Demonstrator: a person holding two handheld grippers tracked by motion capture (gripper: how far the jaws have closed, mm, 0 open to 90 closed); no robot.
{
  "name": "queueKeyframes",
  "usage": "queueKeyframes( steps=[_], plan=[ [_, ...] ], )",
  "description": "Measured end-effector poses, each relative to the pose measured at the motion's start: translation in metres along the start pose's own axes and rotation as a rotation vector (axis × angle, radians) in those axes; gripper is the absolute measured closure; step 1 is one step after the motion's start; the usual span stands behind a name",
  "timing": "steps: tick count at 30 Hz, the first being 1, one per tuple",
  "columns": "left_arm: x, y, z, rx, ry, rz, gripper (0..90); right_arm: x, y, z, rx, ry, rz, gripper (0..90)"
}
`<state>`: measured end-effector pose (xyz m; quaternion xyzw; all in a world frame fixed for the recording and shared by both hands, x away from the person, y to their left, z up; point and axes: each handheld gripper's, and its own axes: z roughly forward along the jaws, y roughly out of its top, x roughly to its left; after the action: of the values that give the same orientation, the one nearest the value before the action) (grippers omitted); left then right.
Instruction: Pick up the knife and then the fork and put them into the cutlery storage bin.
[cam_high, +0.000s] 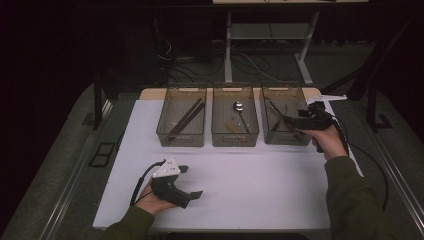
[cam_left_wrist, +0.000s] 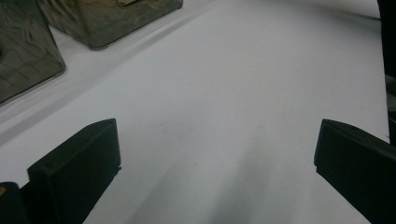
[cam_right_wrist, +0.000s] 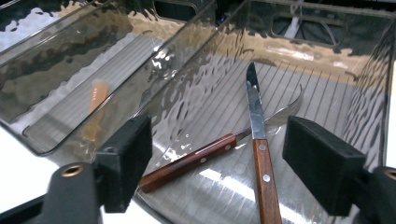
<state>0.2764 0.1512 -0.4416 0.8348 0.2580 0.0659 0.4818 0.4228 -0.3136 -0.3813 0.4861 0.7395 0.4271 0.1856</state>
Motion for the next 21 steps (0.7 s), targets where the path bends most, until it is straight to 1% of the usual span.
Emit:
queueKeyframes(
  steps=[1,3,6,8,9,14,16,21],
  plan=[
    [0.001,0.000,0.000,0.003,-0.003,0.002,0.0,0.002,-0.001,-0.002,-0.006,0.016,0.014,19.7],
    [0.001,0.000,0.000,0.006,-0.005,0.000,0.0,0.005,-0.003,-0.007,-0.026,0.034,0.012,19.0],
    [0.001,-0.001,0.000,0.008,-0.004,0.003,0.0,0.010,-0.006,-0.015,-0.050,0.040,-0.004,17.8],
    [0.000,-0.001,-0.001,0.007,-0.004,0.008,0.0,0.015,-0.009,-0.021,-0.067,0.054,-0.009,17.1],
    [-0.001,-0.001,-0.001,0.003,-0.004,0.006,0.0,0.017,-0.011,-0.024,-0.074,0.060,-0.012,15.0],
    [-0.002,-0.001,-0.001,0.005,-0.003,0.007,0.0,0.029,-0.021,-0.036,-0.086,0.103,-0.039,14.6],
    [-0.002,-0.001,-0.001,0.003,-0.005,0.005,0.0,0.033,-0.026,-0.040,-0.089,0.108,-0.057,14.6],
    [-0.002,-0.001,-0.002,0.010,-0.003,0.014,0.0,0.041,-0.042,-0.049,-0.097,0.138,-0.063,14.6]
  ],
)
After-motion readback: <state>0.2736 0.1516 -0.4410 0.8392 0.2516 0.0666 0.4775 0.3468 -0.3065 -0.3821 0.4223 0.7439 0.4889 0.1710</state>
